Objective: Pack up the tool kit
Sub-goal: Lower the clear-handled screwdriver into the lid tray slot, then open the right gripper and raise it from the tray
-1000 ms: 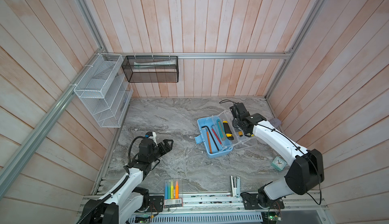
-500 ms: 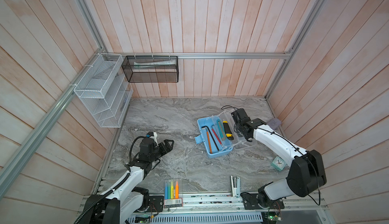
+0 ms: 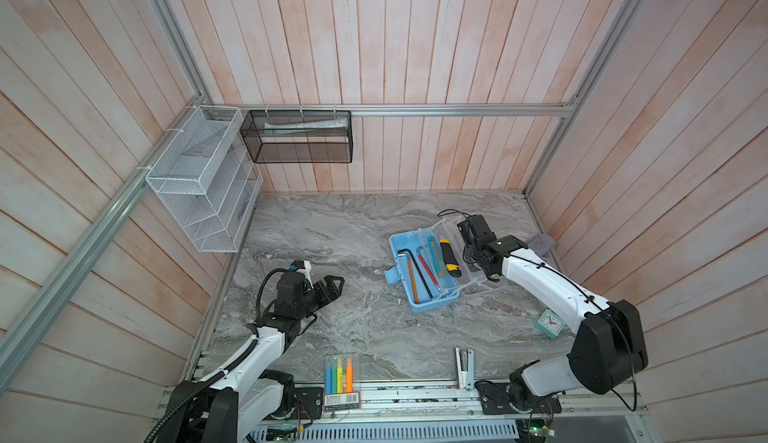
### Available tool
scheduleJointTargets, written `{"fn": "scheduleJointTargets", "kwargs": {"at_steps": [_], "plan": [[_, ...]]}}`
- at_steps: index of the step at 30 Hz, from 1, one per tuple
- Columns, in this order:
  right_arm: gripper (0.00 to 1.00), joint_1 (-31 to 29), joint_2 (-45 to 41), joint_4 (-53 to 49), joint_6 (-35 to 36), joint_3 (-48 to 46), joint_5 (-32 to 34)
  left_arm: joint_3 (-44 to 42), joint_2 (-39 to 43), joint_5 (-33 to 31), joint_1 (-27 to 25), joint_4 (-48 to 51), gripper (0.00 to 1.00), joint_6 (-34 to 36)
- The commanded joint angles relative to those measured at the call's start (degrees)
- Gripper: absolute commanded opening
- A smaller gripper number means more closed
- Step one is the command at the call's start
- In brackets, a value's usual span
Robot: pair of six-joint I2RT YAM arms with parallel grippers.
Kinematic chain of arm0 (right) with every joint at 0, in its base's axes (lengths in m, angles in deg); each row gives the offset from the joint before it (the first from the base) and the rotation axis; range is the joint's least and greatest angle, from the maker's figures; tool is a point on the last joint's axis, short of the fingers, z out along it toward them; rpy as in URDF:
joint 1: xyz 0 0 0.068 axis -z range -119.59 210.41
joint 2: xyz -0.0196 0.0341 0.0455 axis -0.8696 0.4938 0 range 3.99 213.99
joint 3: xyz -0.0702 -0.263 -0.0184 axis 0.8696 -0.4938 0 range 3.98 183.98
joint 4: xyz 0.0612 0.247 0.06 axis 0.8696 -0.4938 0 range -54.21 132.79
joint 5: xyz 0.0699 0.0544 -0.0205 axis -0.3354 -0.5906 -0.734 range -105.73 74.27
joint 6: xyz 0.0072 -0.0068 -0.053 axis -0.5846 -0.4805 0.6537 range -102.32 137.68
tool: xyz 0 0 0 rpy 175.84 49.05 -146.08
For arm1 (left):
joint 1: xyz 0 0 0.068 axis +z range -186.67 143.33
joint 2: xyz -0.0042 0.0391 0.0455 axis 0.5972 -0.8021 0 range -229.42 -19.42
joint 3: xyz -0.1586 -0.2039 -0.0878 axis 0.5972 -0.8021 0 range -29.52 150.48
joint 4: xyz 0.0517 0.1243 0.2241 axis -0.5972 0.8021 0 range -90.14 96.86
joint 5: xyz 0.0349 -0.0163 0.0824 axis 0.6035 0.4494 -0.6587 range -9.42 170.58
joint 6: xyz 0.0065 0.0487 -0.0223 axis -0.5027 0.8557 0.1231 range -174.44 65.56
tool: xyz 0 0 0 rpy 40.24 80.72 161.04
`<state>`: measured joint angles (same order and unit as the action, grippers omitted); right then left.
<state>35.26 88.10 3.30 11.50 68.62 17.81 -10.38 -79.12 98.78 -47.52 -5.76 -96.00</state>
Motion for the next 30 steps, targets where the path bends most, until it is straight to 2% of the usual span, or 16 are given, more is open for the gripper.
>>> {"fn": "scheduleJointTargets", "kwargs": {"at_steps": [1, 10, 18, 20, 25, 28, 30], "plan": [[0.16, -0.35, 0.96, -1.21, -1.14, 0.07, -0.35, 1.69, -0.49, 0.68, 0.33, -0.62, 0.94, 1.19], [0.26, -0.43, 2.24, -1.24, -1.21, 0.25, 0.53, 1.71, -0.96, 0.89, 0.31, -1.14, 0.94, 1.38], [0.28, -1.25, 0.72, -1.62, -3.36, 2.81, 1.65, 3.3, -2.96, 2.51, -0.51, -2.8, 0.93, 1.03], [0.31, -1.76, -2.04, 0.2, -5.28, 3.16, -0.74, 6.59, -4.27, -0.09, -2.96, -0.71, 0.93, 2.31], [0.39, -3.45, -13.7, 12.65, -9.17, -2.76, -14.82, 20.38, -12.0, -15.61, -12.33, 11.97, 0.93, 7.16], [0.42, -3.83, -19.05, 17.11, -11.43, -6.49, -19.41, 27.25, -17.41, -21.7, -16.47, 16.75, 0.93, 8.54], [0.42, -3.91, -21.07, 17.42, -12.41, -7.53, -19.72, 31.18, -20.57, -24.01, -18.74, 18.28, 0.93, 8.86]]}}
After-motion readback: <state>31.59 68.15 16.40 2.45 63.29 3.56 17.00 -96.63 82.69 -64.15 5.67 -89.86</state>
